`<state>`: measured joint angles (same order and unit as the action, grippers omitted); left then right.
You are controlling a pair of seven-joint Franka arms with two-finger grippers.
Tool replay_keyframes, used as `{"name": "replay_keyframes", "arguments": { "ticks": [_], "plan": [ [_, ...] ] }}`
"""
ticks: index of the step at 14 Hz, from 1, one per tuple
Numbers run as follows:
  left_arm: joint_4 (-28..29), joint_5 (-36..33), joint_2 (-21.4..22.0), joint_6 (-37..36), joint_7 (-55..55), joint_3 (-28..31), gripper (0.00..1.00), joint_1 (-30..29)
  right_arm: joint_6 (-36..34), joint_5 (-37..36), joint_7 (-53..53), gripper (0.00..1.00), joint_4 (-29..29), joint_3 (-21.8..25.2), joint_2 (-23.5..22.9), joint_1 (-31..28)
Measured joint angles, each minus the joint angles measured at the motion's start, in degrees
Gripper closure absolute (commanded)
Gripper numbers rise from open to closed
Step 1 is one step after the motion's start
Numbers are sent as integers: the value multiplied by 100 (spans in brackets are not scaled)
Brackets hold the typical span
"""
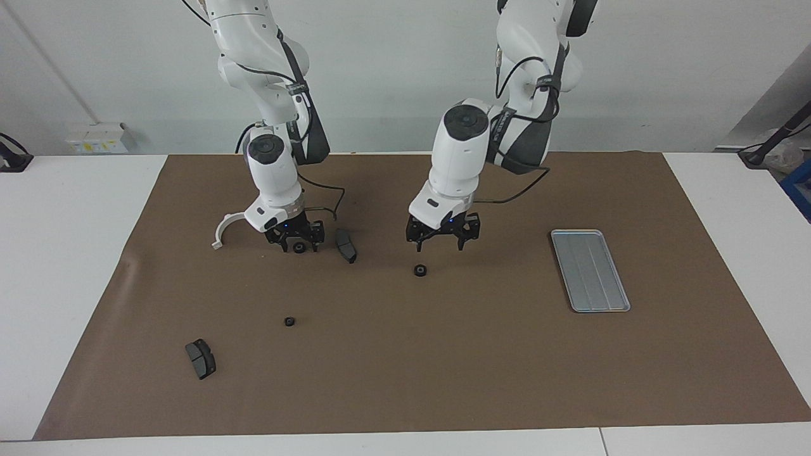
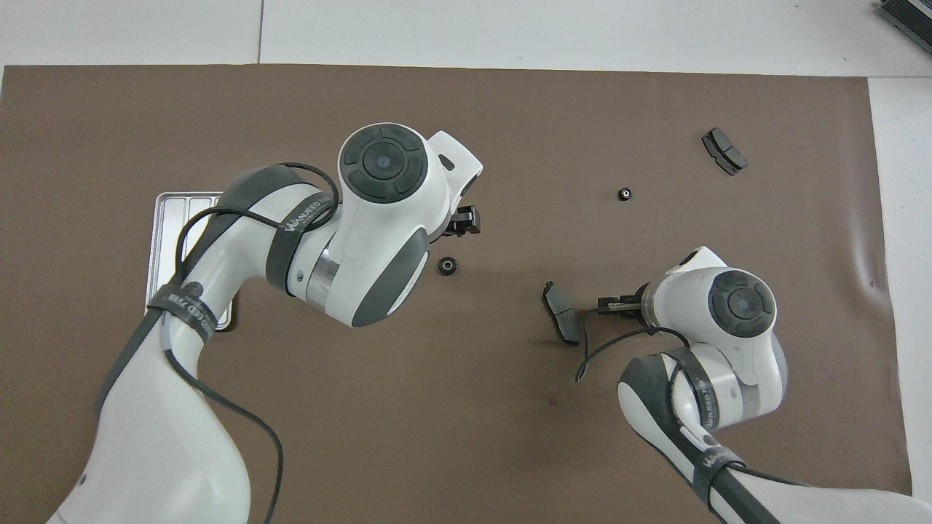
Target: Pick bearing gear from pile to tray
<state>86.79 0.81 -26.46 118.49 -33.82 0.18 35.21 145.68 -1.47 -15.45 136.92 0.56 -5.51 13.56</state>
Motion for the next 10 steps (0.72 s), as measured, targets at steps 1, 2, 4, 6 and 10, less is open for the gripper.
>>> {"name": "replay_keyframes", "arguments": {
  "ticks": [1,2,4,6,10],
  "plan": [
    [-17,-1,-179,226,-73,4,0,29,0,0,1,30,7,0,6,0],
    [11,-7,-315,470,-159,4,0,59,0,0,2,30,14,0,13,0],
    [230,-16,-460,995,-234,3,0,85,0,0,2,30,31,0,27,0],
    [486,-30,-467,1330,-235,15,0,85,0,0,2,31,44,0,34,0],
    [959,-55,-389,1609,-235,12,0,137,-22,0,6,77,58,0,39,0]
  ]
}}
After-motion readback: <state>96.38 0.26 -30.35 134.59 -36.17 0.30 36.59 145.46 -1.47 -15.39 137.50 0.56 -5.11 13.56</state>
